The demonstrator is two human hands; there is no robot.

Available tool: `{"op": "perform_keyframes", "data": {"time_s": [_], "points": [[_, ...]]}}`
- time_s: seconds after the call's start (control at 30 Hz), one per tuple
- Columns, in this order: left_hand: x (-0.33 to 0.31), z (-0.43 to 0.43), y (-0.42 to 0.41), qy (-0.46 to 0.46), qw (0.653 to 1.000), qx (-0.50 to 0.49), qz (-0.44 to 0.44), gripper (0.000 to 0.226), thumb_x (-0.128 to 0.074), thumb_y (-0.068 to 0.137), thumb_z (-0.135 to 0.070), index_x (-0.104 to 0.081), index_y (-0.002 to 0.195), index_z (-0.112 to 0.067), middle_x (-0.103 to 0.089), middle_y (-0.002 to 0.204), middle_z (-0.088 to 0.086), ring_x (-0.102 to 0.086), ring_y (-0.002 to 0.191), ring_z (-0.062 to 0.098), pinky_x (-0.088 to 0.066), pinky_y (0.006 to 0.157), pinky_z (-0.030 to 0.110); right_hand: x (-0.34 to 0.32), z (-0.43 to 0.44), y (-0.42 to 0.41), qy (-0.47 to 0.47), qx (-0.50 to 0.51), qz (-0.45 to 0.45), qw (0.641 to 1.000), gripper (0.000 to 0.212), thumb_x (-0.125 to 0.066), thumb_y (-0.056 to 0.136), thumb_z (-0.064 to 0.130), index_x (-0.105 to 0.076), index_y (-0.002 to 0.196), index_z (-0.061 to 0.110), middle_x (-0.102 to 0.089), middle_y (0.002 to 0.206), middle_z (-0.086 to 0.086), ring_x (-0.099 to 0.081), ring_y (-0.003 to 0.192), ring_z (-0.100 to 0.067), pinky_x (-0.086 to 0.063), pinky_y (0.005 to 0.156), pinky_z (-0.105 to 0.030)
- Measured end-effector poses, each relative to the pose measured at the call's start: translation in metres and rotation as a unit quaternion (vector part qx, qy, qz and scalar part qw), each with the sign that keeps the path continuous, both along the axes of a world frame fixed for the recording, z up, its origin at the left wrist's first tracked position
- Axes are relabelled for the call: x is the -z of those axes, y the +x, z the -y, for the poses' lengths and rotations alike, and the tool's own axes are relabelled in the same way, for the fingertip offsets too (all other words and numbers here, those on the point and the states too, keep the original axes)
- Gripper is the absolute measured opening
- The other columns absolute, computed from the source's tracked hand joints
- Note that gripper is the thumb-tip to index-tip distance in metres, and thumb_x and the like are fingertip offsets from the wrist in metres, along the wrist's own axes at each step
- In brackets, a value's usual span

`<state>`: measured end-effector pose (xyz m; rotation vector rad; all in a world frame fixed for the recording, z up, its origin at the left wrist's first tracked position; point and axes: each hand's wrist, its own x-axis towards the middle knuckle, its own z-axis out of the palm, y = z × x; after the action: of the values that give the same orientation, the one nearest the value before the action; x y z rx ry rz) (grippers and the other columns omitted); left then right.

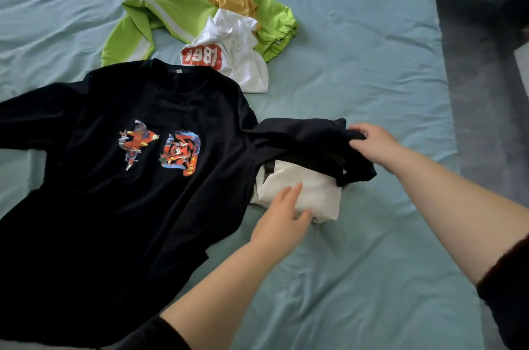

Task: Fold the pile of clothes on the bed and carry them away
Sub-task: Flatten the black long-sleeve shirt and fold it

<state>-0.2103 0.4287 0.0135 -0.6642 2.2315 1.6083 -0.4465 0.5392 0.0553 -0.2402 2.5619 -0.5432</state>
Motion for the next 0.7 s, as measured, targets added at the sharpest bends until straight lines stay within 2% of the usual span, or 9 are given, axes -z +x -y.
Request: {"op": "perform_keyframes", "data": {"time_s": [0.07,0.17,0.27,0.33,0.37,0.43,0.5,0.6,0.7], "points": [[0.019,0.016,0.017,-0.023,0.999,-0.014,0.023,0.061,-0.049,0.093,-0.045,-0.025,0.149,-0.041,-0.023,0.153,-0.022,-0.056,0.109,0.003,-0.048,0.098,0.035,0.024,0.001,0.021,0.001,0.011,0.016,1.0,0.047,-0.055,0.088,0.01,-0.053,0.135,0.018,-0.055,0.137,-0.007,-0.052,0.123,-0.027,-0.042,0.103,-0.035],[0.04,0.045,0.046,-0.06,0.995,-0.029,0.068,0.06,-0.052,0.093,-0.04,-0.03,0.149,-0.035,-0.028,0.152,-0.013,-0.054,0.118,0.009,-0.046,0.099,0.036,0.051,0.013,0.082,-0.036,0.02,0.017,0.999,0.032,-0.057,0.09,0.017,-0.061,0.122,0.021,-0.061,0.126,-0.002,-0.059,0.107,-0.019,-0.041,0.084,-0.025],[0.056,0.075,0.085,-0.108,0.977,-0.059,0.172,0.054,-0.054,0.092,-0.037,-0.04,0.143,-0.03,-0.04,0.145,-0.006,-0.054,0.119,0.014,-0.047,0.096,0.035,0.079,0.032,0.167,-0.064,-0.029,0.142,0.987,0.016,-0.059,0.09,0.018,-0.069,0.102,0.019,-0.072,0.103,-0.003,-0.064,0.091,-0.016,-0.044,0.076,-0.024],[0.065,0.087,0.114,-0.126,0.957,-0.062,0.254,0.05,-0.055,0.09,-0.04,-0.045,0.138,-0.026,-0.046,0.138,-0.002,-0.055,0.116,0.018,-0.048,0.094,0.037,0.1,0.047,0.216,-0.053,-0.062,0.232,0.969,0.016,-0.06,0.09,0.017,-0.07,0.103,0.012,-0.072,0.103,-0.007,-0.065,0.096,-0.019,-0.045,0.08,-0.024],[0.069,0.092,0.127,-0.13,0.948,-0.062,0.282,0.052,-0.056,0.089,-0.042,-0.045,0.137,-0.025,-0.046,0.135,0.0,-0.053,0.117,0.02,-0.048,0.095,0.038,0.11,0.054,0.234,-0.051,-0.055,0.264,0.962,0.021,-0.06,0.091,0.016,-0.068,0.109,0.008,-0.071,0.106,-0.009,-0.064,0.099,-0.02,-0.045,0.081,-0.023],[0.078,0.098,0.146,-0.143,0.939,-0.07,0.304,0.058,-0.061,0.087,-0.045,-0.042,0.138,-0.025,-0.043,0.135,0.003,-0.048,0.121,0.023,-0.046,0.098,0.041,0.128,0.073,0.257,-0.083,0.031,0.318,0.944,0.039,-0.06,0.092,0.013,-0.054,0.13,0.004,-0.066,0.113,-0.011,-0.061,0.102,-0.021,-0.044,0.078,-0.02],[0.088,0.099,0.154,-0.176,0.935,-0.074,0.298,0.065,-0.065,0.084,-0.047,-0.038,0.14,-0.027,-0.04,0.137,0.003,-0.041,0.126,0.024,-0.043,0.1,0.042,0.141,0.094,0.269,-0.164,0.159,0.368,0.902,0.054,-0.061,0.091,0.01,-0.039,0.14,0.008,-0.062,0.123,-0.01,-0.059,0.106,-0.018,-0.045,0.078,-0.023],[0.104,0.094,0.157,-0.266,0.92,-0.055,0.283,0.075,-0.066,0.079,-0.056,-0.032,0.14,-0.027,-0.036,0.14,0.0,-0.036,0.13,0.023,-0.034,0.102,0.041,0.159,0.123,0.277,-0.254,0.269,0.384,0.846,0.044,-0.066,0.087,0.008,-0.046,0.125,0.016,-0.063,0.119,-0.006,-0.06,0.1,-0.016,-0.047,0.075,-0.026],[0.118,0.093,0.163,-0.356,0.898,-0.058,0.25,0.08,-0.064,0.076,-0.06,-0.029,0.139,-0.025,-0.03,0.144,-0.001,-0.03,0.133,0.021,-0.027,0.105,0.039,0.167,0.141,0.289,-0.277,0.256,0.4,0.835,0.029,-0.067,0.087,0.014,-0.06,0.115,0.01,-0.069,0.109,-0.006,-0.066,0.085,-0.008,-0.05,0.065,-0.015]]}}
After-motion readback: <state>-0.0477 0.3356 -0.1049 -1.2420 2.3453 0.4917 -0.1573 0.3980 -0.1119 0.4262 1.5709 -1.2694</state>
